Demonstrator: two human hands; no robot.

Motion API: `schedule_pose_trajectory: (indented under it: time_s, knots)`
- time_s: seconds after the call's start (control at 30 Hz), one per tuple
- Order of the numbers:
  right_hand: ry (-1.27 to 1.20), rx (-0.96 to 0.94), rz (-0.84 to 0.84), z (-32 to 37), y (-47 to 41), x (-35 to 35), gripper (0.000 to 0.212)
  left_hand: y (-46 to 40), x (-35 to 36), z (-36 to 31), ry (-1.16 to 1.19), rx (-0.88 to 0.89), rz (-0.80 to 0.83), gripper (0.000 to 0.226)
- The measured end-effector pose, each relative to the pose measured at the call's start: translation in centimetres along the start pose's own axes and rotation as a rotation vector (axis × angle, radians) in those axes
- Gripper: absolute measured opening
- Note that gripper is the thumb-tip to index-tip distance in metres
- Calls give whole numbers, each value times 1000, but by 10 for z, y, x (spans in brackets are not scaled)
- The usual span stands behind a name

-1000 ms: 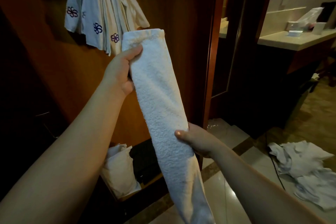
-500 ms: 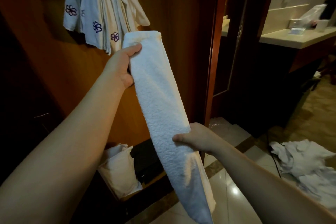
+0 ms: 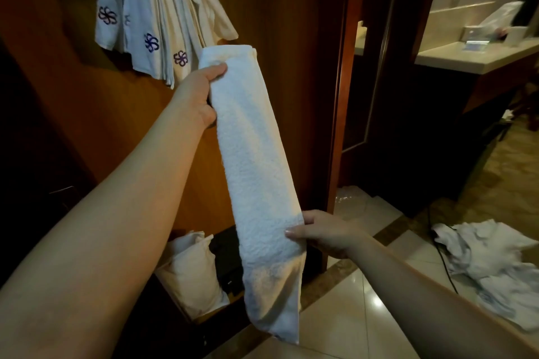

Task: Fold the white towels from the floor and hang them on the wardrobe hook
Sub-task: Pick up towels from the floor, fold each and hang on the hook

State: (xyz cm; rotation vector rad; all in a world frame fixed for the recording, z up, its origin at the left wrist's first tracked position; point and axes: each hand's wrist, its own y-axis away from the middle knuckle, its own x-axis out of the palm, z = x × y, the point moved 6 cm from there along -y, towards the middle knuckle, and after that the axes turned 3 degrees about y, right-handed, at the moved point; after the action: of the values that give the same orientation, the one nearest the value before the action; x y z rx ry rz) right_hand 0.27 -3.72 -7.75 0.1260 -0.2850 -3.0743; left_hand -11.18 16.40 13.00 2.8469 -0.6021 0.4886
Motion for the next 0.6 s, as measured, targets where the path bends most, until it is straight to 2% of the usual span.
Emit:
schedule_pose_trajectory:
  time_s: [0.07, 0.17, 0.2, 0.3, 0.33, 0.43, 0.5, 0.57, 0.6]
  knots:
    - [-60, 46, 50, -5, -1, 4, 55, -6, 0, 1, -3, -18, 15, 36]
    - [-82, 117, 150, -3, 0, 12, 74, -16, -1, 7, -8, -42, 14, 40]
    - [-52, 151, 175, -2, 1, 14, 72, -20, -1, 9, -27, -45, 0, 42]
    - [118, 236, 219, 0, 4, 19, 30, -33, -4, 21, -102, -64, -54, 51]
    - [170, 257, 228, 2, 6, 21, 22, -37, -6, 26, -134, -76, -69, 52]
    - [242, 258, 236, 15, 14, 20, 34, -51, -13, 45, -231, -135, -116, 55]
    - [163, 227, 249, 20, 17, 17, 33, -59, -18, 61, -277, -190, -137, 54]
    - [26, 179, 215, 28, 19, 11, 34, -63, -17, 82, -291, -268, -62, 54]
    - [-69, 142, 171, 33, 18, 8, 41, -61, -16, 94, -300, -300, 9, 60]
